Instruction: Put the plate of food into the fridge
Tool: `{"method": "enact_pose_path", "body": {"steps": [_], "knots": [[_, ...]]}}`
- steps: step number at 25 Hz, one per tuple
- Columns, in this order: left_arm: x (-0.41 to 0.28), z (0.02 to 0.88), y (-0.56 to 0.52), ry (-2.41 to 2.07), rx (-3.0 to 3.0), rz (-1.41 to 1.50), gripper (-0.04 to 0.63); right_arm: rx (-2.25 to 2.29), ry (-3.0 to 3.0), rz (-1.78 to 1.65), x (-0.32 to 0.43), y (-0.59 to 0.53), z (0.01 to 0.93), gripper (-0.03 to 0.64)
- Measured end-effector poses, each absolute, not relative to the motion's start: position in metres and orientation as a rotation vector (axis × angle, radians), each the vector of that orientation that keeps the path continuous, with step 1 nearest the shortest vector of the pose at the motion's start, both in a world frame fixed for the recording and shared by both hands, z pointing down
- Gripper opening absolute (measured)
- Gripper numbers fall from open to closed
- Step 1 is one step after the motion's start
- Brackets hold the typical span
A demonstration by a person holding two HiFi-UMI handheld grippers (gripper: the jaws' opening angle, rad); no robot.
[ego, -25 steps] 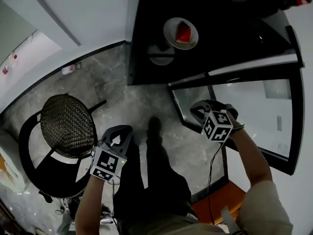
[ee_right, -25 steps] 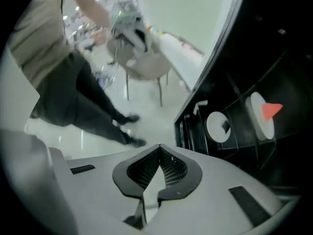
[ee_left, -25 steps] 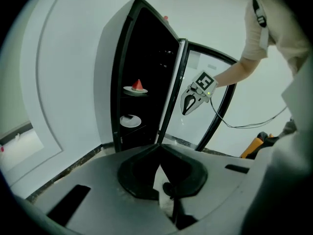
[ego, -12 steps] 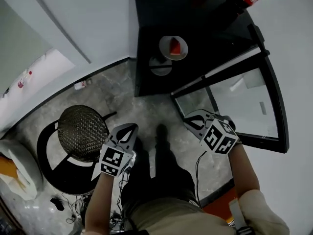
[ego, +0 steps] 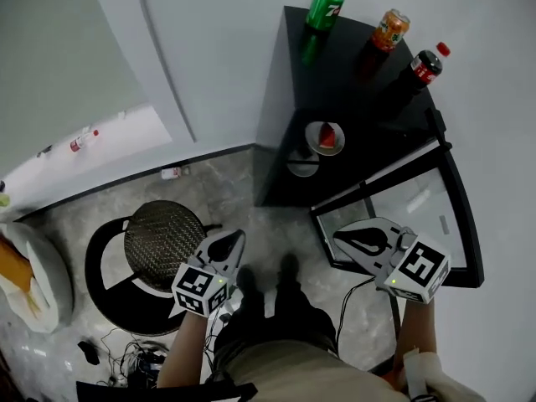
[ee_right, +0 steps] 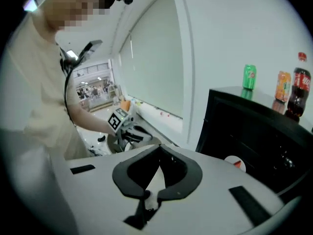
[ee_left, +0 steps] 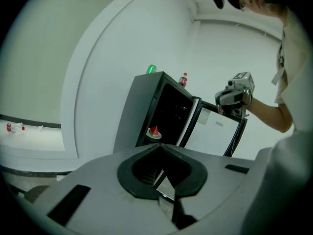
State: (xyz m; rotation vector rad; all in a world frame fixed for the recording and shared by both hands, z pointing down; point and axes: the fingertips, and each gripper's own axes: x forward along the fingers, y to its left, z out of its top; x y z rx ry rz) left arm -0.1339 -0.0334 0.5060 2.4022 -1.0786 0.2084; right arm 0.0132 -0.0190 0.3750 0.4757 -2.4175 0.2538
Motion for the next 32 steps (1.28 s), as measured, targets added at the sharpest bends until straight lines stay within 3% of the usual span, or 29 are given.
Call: {"method": "enact_pose_path", "body": {"steps": [8, 13, 20, 32], "knots": [[-0.137, 0.429, -0.037, -1.108, 2.483, 0.025, 0.011, 0.503, -2.586, 0.297, -0.011, -0.009, 0.295, 0.021], [-0.118, 0.407, -0.044, -1.068, 2.539, -0.012, 0.011, 0.562, -2.761, 0.583, -0.027, -0.003, 0.286, 0.021], [-0.121, 0.395, -0.044, -1.128, 2.533, 0.021, 0.011, 0.509, -2.894, 0.683, -0.044, 0.001, 0.286, 0.021], [-0.069, 0.333, -0.028, -1.26, 2.587, -0.158, 0.011, 0.291, -3.192, 0.933, 0.01, 0.027, 0.245, 0.021]]}}
